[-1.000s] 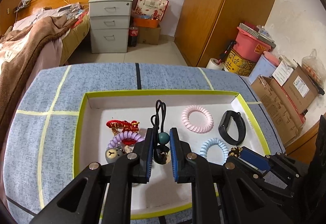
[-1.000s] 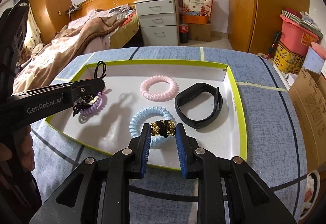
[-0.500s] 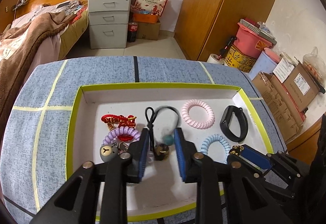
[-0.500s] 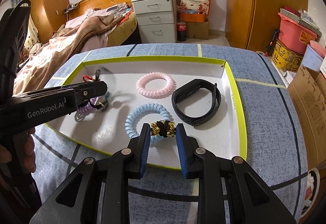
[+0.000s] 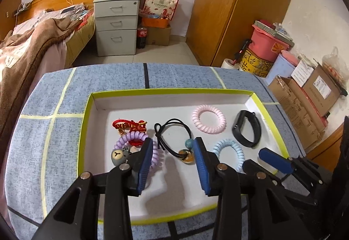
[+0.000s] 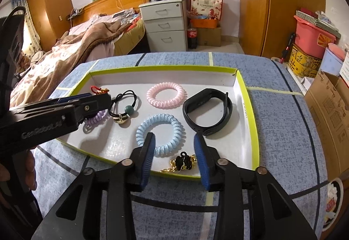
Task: Organize jewelry
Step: 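Open the left tool over the tray while the right tool releases the gold charm there, then move both tools back toward the gray cable and the red beaded bracelet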
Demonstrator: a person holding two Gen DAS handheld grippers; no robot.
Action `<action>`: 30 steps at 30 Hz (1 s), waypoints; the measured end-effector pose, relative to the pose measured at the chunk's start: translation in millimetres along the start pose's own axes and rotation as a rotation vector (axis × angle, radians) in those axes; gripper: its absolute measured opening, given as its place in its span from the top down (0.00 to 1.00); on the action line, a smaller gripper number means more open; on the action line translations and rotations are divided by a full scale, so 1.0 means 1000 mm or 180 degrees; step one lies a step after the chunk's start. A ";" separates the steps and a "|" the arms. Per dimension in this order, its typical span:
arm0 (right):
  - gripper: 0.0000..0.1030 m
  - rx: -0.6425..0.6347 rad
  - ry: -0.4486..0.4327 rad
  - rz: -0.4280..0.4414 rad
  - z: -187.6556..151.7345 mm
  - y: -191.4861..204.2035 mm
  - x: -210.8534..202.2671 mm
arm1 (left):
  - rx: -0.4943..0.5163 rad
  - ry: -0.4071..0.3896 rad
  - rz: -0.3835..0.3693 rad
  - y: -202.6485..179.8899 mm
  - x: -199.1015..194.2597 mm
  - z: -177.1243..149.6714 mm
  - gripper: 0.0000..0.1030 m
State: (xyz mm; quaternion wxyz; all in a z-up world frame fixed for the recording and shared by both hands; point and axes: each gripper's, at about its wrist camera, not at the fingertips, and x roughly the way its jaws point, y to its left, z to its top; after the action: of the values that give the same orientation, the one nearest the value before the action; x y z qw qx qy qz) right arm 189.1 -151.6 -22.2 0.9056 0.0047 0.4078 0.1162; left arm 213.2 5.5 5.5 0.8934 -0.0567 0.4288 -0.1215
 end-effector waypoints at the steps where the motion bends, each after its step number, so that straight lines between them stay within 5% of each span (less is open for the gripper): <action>1: 0.57 0.0019 -0.0014 -0.0003 0.000 0.000 -0.003 | -0.0026 0.0000 -0.0033 0.001 -0.003 -0.001 0.58; 30: 0.57 -0.0026 -0.0132 0.0176 -0.057 0.026 -0.064 | -0.0159 -0.0273 0.0084 0.019 -0.095 -0.070 0.55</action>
State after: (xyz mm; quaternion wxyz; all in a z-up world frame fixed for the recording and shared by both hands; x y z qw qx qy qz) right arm 100.4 -144.5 -10.2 0.9103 0.0147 0.3882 0.1427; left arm 104.2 49.8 29.4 0.9108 -0.0785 0.3937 -0.0965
